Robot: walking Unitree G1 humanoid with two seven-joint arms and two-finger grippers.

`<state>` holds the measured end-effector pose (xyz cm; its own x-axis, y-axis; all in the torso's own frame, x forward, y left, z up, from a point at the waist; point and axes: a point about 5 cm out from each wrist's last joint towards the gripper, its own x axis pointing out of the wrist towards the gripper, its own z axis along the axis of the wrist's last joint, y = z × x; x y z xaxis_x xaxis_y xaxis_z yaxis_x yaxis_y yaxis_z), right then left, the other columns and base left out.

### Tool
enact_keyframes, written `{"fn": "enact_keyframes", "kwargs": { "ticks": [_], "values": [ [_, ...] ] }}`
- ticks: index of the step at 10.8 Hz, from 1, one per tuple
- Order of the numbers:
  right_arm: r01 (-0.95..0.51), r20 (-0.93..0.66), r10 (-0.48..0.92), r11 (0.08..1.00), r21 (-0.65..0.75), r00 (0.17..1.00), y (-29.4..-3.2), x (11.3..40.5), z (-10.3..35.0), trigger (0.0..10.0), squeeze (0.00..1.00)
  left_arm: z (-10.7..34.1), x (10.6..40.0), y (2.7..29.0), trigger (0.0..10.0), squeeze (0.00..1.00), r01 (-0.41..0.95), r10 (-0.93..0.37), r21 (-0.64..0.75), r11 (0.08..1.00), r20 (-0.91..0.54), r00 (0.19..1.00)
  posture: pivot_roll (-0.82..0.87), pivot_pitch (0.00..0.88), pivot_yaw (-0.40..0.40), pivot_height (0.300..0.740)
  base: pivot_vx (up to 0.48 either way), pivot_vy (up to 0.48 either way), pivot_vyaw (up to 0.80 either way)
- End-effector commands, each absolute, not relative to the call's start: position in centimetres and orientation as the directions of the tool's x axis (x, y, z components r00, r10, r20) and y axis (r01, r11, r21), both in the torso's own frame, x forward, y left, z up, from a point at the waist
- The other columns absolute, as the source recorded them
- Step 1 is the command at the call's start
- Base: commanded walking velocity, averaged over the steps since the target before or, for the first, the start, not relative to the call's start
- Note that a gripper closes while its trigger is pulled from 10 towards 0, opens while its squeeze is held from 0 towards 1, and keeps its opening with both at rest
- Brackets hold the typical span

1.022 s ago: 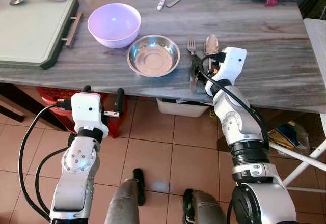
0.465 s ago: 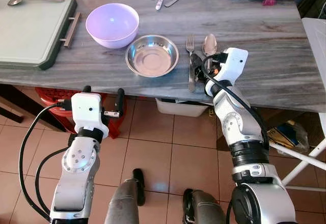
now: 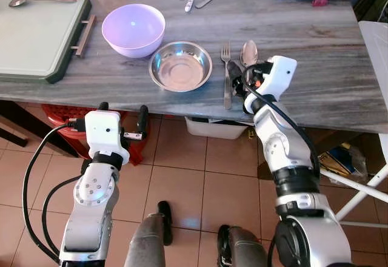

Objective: Setting the table

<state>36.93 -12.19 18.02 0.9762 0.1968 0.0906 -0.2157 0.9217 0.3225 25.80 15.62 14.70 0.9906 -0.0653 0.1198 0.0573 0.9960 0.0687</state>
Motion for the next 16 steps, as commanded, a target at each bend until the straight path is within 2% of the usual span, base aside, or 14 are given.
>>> {"fn": "enact_keyframes", "kwargs": {
  "ticks": [1,5,6,7,8,9,12,16],
  "values": [
    [-0.228,0.098,0.207,0.916,0.33,0.973,-12.0,37.0,18.2,10.0,0.15,14.3,25.7,15.6,10.0,0.0,0.064,-0.071,0.07,0.995,0.102,0.992,0.04,0.284,0.021,0.74,0.0,0.0,0.0],
    [-0.236,0.186,0.186,0.923,0.304,0.965,-12.5,36.7,20.2,10.0,0.15,14.4,25.7,15.6,10.0,0.0,0.064,-0.071,0.067,0.996,0.107,0.992,0.03,0.279,0.021,0.74,0.0,0.0,0.0],
    [-0.221,0.261,0.158,0.947,0.232,0.952,-13.4,36.1,22.0,10.0,0.12,14.6,25.9,15.6,10.0,0.0,0.062,-0.069,0.067,0.996,0.113,0.991,0.03,0.27,0.022,0.74,0.0,0.0,0.0],
    [-0.146,0.283,0.093,0.974,0.172,0.955,-14.7,35.5,22.4,10.0,0.05,14.6,26.1,15.7,10.0,0.0,0.06,-0.067,0.066,0.996,0.115,0.991,0.02,0.262,0.019,0.74,0.0,0.0,0.0],
    [-0.082,0.284,0.039,0.986,0.142,0.958,-16.1,34.7,22.3,10.0,0.0,14.5,26.1,15.8,10.0,0.0,0.058,-0.066,0.064,0.996,0.117,0.991,0.01,0.257,0.018,0.74,0.0,0.0,0.0],
    [-0.081,0.254,0.042,0.986,0.145,0.966,-16.8,34.1,21.4,10.0,0.0,14.4,26.1,15.7,10.0,0.0,0.059,-0.065,0.062,0.996,0.117,0.991,0.0,0.254,0.02,0.74,0.0,0.0,0.0],
    [-0.122,0.118,0.089,0.943,0.31,0.989,-17.9,34.4,19.1,10.0,0.0,14.5,25.9,15.9,10.0,0.0,0.06,-0.068,0.072,0.996,0.114,0.991,0.02,0.266,0.031,0.74,0.0,0.0,0.0],
    [-0.161,0.001,0.179,0.882,0.443,0.984,-17.2,35.2,17.3,10.0,0.0,14.6,25.3,16.5,10.0,0.0,0.06,-0.069,0.097,0.993,0.1,0.993,0.06,0.302,0.046,0.74,0.0,0.0,0.0]
  ]
}}
